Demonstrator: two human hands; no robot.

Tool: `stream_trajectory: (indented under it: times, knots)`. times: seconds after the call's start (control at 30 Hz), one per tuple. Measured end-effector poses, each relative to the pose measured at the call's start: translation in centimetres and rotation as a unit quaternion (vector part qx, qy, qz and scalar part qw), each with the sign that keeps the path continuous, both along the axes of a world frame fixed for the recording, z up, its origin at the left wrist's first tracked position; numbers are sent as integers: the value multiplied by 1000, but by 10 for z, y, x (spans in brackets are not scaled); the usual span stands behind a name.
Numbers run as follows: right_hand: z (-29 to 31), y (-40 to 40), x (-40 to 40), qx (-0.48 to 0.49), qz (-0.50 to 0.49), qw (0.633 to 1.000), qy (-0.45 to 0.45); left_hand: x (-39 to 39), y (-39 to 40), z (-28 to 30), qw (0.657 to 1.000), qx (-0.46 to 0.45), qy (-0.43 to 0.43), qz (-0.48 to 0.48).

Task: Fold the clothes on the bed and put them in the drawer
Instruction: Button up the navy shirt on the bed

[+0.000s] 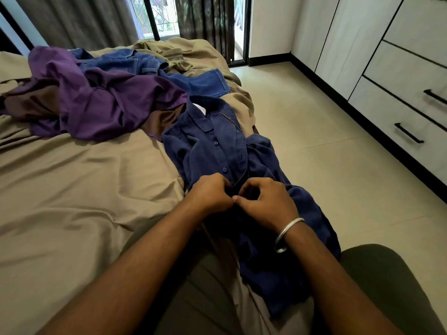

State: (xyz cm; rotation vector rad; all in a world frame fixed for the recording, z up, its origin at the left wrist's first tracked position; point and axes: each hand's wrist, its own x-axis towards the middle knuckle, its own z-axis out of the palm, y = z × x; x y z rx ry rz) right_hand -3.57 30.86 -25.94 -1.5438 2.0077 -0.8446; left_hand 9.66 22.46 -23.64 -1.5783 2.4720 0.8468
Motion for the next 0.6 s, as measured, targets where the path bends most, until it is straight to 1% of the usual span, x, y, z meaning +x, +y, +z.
stream_trajectory:
  times: [0.1,0.17,0.27,0.33,0.4,0.5,0.53,0.6]
  knots:
    - [-1,0,-2,36,66,997,32,-1,4,-2,999,-16,-33,-18]
    - [-2,2,0,44,78,995,46,-2,5,-5,999,-22,-41,-16]
    - [-1,4,4,27,71,994,75,-3,4,-6,1000,-15,-22,5]
    - [1,5,4,7,37,997,69,-2,2,-5,999,3,21,34]
    - [3,2,0,-39,-17,998,35,0,2,-2,991,38,94,88]
    - [5,1,-6,-108,-117,987,-4,0,7,3,956,106,213,173]
    - [5,1,-7,-133,-144,981,7,1,10,5,943,123,242,194]
    - [7,2,-9,-166,-154,973,39,1,18,10,912,150,301,234]
